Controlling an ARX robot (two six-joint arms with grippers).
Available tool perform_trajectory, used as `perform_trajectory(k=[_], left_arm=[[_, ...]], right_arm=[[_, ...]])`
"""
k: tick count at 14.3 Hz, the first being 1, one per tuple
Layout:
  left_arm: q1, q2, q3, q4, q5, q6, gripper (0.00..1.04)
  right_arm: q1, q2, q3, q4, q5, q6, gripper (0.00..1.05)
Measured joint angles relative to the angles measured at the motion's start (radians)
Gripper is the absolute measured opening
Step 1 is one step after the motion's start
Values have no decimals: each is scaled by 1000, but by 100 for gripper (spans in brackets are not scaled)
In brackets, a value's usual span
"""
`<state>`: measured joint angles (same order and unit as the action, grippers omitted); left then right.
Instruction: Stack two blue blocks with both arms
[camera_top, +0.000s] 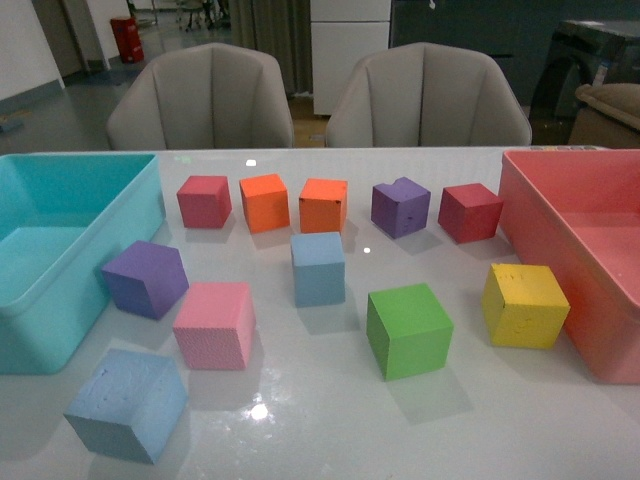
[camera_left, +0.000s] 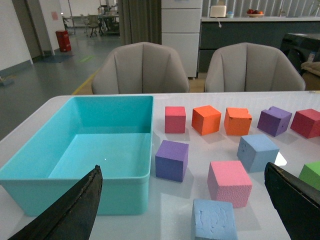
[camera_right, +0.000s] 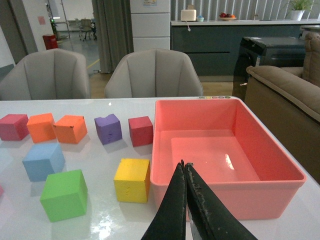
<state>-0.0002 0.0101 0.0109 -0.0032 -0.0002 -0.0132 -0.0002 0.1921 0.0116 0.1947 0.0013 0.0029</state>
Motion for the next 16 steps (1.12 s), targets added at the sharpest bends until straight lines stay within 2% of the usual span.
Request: perform_trajectory(k=[1,3,6,8,12,13,14,15,16], left_arm=[[0,0,0,0,0,0,98],[0,0,0,0,-2,0,98],[0,0,0,0,0,0,98],[0,0,0,0,0,0,98],[0,0,0,0,0,0,98],[15,11,16,-61,44,1,98],[66,101,75,-192,184,2,98],[45,207,106,-165,246,-7,98],[-21,267,108,-77,225,-10,98]], right_arm=[[0,-14,0,-16,0,0,2],[0,-167,1,-202,-1,0,2],[0,-188,1,-196,-2,0,2],[0,-188,1,-198,-2,-1,20],[0,-188,1,-198,-2,-1,75],[0,-188,1,-198,-2,-1,88],[0,-188,1,-197,-3,0,100],[0,-188,1,-199,-1,-1,97],[0,-188,1,-199,-1,-1,98]])
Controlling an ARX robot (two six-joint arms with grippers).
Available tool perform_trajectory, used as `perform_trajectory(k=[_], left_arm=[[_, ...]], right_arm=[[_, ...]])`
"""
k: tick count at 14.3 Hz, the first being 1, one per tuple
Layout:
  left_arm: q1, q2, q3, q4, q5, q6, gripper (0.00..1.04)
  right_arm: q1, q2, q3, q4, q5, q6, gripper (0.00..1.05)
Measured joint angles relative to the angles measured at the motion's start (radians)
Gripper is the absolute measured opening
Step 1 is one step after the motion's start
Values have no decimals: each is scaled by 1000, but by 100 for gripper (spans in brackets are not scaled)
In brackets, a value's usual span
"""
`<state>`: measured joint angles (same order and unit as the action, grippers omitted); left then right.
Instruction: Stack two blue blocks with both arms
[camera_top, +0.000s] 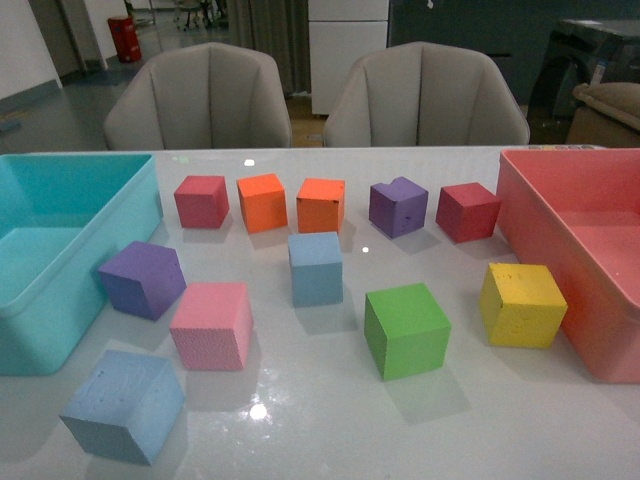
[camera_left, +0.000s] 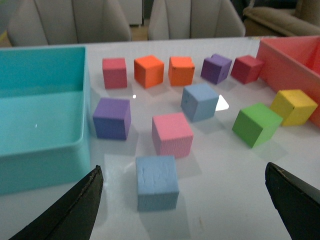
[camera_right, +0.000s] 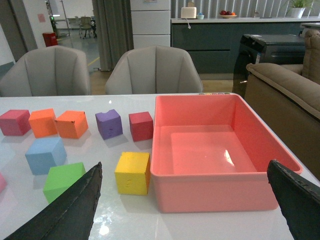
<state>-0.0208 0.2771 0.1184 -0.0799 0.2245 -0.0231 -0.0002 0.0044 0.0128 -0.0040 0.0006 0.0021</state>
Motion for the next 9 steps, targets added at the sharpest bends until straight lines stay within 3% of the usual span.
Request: perform_trajectory(k=[3,5,7,9], left_arm=[[-183,344,21,336,-148,-11,98],[-285,728,60,631,-233,-2,98],[-300,1043,93,764,-255,-3,98],[-286,1183,102,787,-250,-6,98]], right_arm=[[0,0,0,0,0,0,98],[0,0,0,1,0,0,98],[0,0,0,1,0,0,98],[0,0,0,1,0,0,98]])
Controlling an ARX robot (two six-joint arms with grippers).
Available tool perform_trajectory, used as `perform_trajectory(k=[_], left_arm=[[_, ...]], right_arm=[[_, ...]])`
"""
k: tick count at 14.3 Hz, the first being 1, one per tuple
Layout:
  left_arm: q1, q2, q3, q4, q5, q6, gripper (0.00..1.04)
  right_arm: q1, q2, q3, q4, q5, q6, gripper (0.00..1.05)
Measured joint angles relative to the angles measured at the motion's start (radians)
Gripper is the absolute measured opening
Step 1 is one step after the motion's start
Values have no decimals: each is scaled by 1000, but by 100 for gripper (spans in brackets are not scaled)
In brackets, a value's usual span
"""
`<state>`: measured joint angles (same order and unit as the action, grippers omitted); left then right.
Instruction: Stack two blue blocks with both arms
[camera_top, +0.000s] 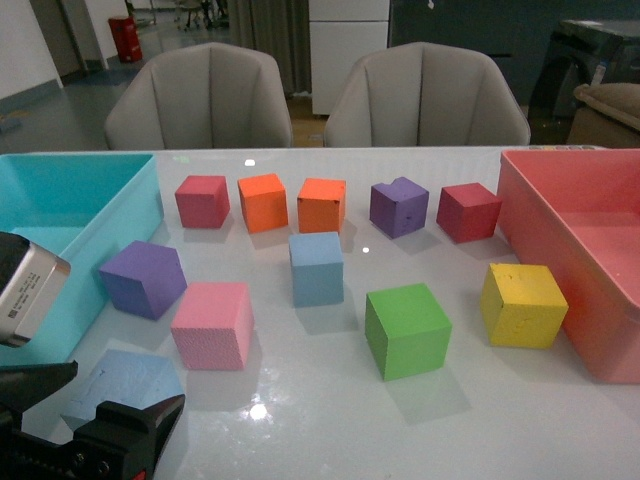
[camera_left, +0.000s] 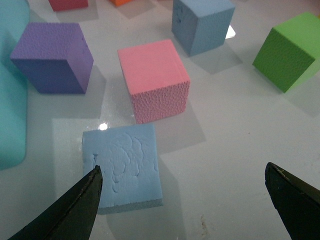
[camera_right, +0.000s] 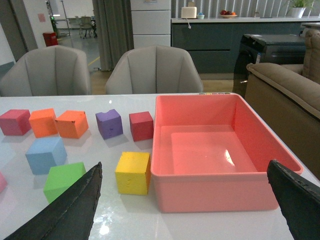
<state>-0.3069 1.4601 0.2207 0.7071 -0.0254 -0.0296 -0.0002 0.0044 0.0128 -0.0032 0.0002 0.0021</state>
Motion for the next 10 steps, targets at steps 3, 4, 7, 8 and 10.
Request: perform_trajectory(k=[3,4,7,8,10], left_arm=[[50,135,60,31,24,-26,98],[62,166,74,33,25,-31,98],[104,242,140,32,24,-51,98],[108,257,147,27,25,-51,98],[108,295,161,24,28,-52,98]], right_arm=[[0,0,0,0,0,0,98],[0,0,0,0,0,0,98],[0,0,0,0,0,0,98],[0,0,0,0,0,0,98],[0,0,0,0,0,0,98]])
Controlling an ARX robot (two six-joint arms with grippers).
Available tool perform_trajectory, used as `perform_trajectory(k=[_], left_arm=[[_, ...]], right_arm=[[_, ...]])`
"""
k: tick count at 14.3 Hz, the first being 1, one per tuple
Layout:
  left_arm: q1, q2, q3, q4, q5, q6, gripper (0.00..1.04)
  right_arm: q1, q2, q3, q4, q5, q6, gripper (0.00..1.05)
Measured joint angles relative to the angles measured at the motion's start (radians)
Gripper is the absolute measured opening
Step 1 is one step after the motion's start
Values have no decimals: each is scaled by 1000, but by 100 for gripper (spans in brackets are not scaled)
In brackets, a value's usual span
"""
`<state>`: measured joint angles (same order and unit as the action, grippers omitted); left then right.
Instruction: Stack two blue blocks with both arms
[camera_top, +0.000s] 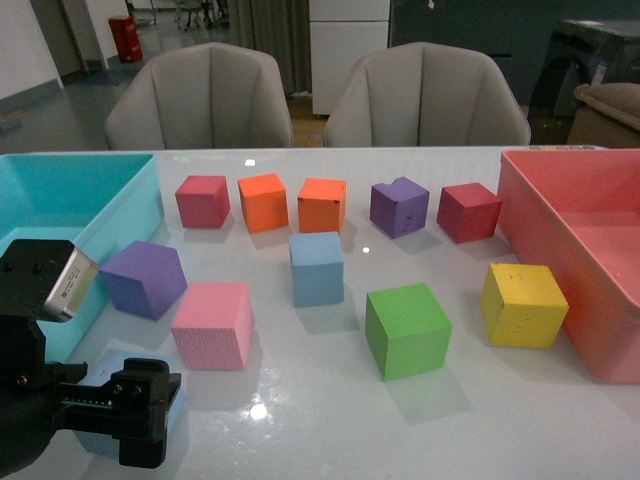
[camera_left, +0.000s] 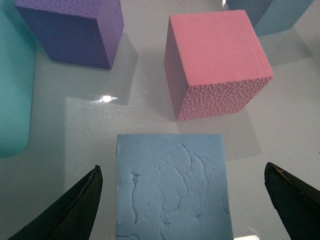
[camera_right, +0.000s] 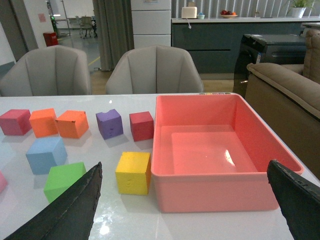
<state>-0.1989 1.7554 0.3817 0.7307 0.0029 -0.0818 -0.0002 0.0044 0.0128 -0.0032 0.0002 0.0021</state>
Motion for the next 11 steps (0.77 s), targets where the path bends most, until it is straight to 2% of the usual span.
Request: perform_trajectory(k=[6,7,9,11], left_arm=[[-10,154,42,10,-5,2,98],[-15,159,43,13,-8,2,84],[-16,161,43,14,-11,1,63],[-29,116,36,-5,-24,2,49]], right_arm=[[0,0,0,0,0,0,98],[0,0,0,0,0,0,98],[0,0,0,0,0,0,98],[0,0,0,0,0,0,98]])
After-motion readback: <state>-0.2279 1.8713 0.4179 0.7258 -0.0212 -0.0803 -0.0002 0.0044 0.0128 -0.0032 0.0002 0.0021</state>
